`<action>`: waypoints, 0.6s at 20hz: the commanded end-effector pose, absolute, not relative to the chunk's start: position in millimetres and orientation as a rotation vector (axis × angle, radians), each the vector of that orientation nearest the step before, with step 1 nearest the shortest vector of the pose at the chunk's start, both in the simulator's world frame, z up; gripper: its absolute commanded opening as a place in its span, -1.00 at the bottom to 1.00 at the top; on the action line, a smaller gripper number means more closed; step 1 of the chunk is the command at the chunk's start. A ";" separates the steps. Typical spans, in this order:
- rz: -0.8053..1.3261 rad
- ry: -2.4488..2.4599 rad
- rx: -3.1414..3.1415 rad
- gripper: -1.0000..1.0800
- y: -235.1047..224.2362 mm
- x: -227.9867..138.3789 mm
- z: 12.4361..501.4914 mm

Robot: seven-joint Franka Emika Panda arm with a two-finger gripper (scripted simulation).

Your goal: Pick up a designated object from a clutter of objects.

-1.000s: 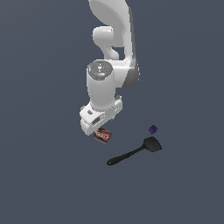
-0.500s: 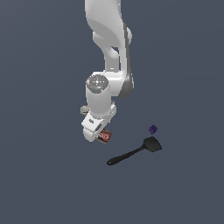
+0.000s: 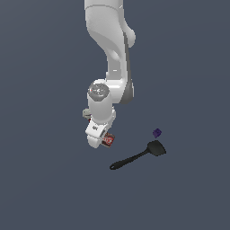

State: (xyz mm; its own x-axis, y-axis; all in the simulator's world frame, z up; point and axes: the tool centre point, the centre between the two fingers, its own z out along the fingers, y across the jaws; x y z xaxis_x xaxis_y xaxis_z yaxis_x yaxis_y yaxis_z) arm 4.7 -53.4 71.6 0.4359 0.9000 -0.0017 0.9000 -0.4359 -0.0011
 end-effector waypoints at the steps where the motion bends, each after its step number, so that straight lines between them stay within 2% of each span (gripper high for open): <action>1: 0.001 -1.694 -2.646 0.92 -54.1 3.9 67.9; 12: 0.001 -1.702 -2.640 0.92 -54.3 3.0 55.7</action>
